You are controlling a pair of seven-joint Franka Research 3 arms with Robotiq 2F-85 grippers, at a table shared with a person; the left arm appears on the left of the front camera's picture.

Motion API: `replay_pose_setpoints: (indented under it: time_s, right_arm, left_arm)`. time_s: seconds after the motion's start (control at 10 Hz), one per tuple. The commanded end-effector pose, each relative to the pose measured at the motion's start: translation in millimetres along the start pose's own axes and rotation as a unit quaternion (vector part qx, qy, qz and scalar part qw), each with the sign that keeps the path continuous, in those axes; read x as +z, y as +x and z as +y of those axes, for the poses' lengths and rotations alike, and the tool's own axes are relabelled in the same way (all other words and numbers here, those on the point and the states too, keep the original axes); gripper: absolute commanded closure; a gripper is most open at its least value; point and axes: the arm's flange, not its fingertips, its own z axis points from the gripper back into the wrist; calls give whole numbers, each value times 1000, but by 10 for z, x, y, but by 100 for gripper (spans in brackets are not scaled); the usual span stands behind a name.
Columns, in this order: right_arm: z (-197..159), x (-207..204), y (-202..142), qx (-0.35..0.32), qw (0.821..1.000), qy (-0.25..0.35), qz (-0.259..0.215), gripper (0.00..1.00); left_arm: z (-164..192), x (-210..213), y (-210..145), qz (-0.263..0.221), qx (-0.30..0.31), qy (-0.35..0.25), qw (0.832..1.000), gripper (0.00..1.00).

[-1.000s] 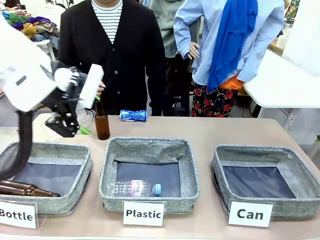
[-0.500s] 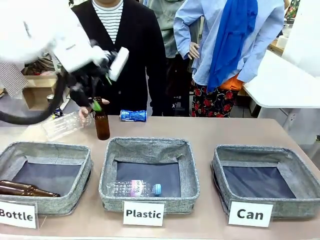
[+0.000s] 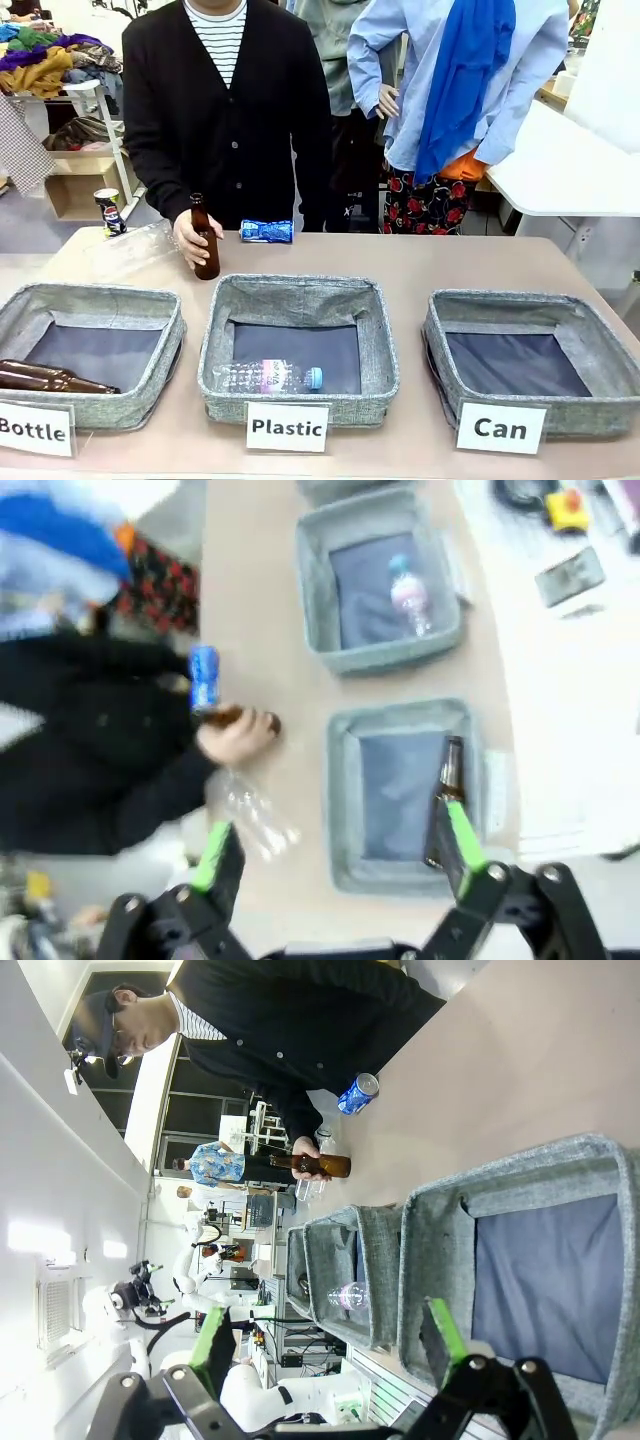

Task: Sort the can waste into the basket.
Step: Pick up the can waste from the table and place it in the right Fabric basket.

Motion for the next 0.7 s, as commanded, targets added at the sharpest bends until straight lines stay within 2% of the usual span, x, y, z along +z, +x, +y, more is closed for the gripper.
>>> replay_pose_setpoints:
  time_s: [0.0,0.1,0.3,0.4,0.6]
  right_arm:
    - [38,8,-2,-9,1000,0,3,0]
    - [38,8,-2,-9,1000,0,3,0]
    - [38,8,-2,-9,1000,0,3,0]
    - [38,8,-2,-9,1000,0,3,0]
    - [38,8,-2,-9,1000,0,3,0]
  left_arm:
    - [-5,73,-507,-40,113,36,992,0]
    - [51,-18,-762,-43,160,36,985,0]
    - [176,-446,-1253,-78,189,14,979,0]
    - [236,-596,-1407,-105,185,5,977,0]
    - [435,-925,-1467,-139,162,-7,977,0]
